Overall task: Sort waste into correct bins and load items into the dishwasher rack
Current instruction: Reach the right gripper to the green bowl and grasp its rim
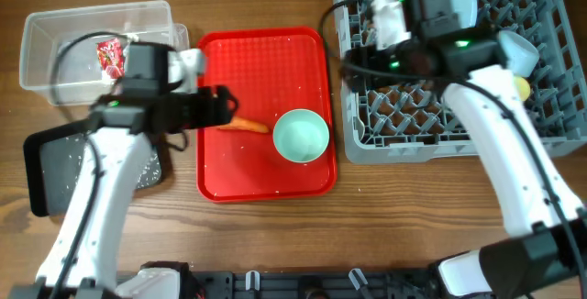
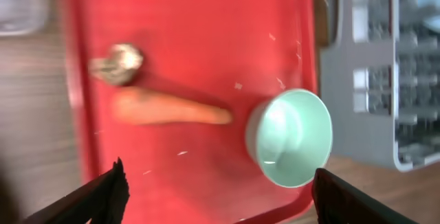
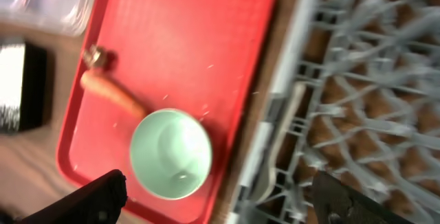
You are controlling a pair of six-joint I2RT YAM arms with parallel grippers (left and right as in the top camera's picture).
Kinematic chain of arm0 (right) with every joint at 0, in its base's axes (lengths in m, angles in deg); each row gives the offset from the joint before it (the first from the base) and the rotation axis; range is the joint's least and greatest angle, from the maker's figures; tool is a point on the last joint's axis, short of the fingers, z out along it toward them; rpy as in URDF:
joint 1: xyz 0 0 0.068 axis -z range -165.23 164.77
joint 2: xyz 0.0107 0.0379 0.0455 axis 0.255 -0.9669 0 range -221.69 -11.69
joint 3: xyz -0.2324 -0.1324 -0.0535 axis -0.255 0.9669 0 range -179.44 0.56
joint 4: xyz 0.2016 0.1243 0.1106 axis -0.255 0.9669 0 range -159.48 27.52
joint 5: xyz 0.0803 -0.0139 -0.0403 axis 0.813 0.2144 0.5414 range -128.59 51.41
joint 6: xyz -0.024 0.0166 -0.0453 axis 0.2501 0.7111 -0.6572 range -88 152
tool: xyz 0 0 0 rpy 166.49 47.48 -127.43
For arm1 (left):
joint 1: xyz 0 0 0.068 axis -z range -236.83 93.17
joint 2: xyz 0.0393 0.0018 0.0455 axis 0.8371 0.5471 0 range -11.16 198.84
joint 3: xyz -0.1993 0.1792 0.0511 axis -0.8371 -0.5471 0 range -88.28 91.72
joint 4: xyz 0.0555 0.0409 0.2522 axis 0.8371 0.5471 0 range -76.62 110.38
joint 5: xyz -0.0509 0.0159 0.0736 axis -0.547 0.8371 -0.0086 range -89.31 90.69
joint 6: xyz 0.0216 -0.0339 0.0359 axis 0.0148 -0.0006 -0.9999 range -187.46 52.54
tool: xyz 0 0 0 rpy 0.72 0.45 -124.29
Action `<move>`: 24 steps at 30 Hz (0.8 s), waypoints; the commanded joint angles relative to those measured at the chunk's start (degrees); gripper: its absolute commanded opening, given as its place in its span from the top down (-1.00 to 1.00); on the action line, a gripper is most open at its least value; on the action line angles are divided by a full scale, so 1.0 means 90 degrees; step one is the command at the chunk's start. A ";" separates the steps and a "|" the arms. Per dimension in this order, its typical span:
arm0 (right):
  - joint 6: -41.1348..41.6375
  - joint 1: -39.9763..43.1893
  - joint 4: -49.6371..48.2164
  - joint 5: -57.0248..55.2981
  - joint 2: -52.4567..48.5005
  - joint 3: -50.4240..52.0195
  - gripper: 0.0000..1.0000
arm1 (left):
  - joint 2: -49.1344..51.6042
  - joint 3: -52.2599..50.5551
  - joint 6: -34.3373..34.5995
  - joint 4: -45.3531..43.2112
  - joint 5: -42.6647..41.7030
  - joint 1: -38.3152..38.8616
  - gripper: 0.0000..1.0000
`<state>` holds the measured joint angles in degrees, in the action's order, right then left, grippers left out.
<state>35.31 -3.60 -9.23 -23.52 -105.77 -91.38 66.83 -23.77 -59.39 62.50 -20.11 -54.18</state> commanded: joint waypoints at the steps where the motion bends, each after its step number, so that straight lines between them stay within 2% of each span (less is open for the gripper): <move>1: -0.0199 -0.0612 0.0073 0.0053 -0.0595 0.0066 -0.76 | -0.0299 0.0044 0.0039 0.0211 0.0034 -0.0610 -0.79; 5: 0.0051 -0.1022 0.0117 -0.0359 -0.1156 0.0066 -0.73 | -0.0294 0.0044 0.0039 0.0347 0.0034 -0.1039 -0.81; 8: 0.0216 -0.1188 0.0175 -0.0359 -0.1542 0.0066 -0.60 | -0.0294 0.0044 0.0039 0.0379 0.0034 -0.1175 -0.82; 13: 0.0653 -0.1285 0.0318 -0.0410 -0.2205 0.0066 -0.42 | -0.0294 0.0044 0.0039 0.0389 0.0034 -0.1207 -0.84; 16: 0.0651 -0.1285 0.0342 -0.0406 -0.2543 0.0066 -0.37 | -0.0291 0.0044 0.0039 0.0386 0.0032 -0.1207 -0.85; 21: 0.0648 -0.1287 0.0374 -0.0442 -0.2890 0.0066 -0.18 | -0.0291 0.0044 0.0039 0.0389 0.0034 -0.1207 -0.85; 24: 0.0651 -0.1287 0.0369 -0.0532 -0.2900 0.0066 0.19 | -0.0291 0.0044 0.0039 0.0389 0.0032 -0.1207 -0.85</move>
<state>40.71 -15.09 -6.14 -26.65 -130.87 -90.97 64.67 -23.77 -59.39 65.95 -20.11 -64.74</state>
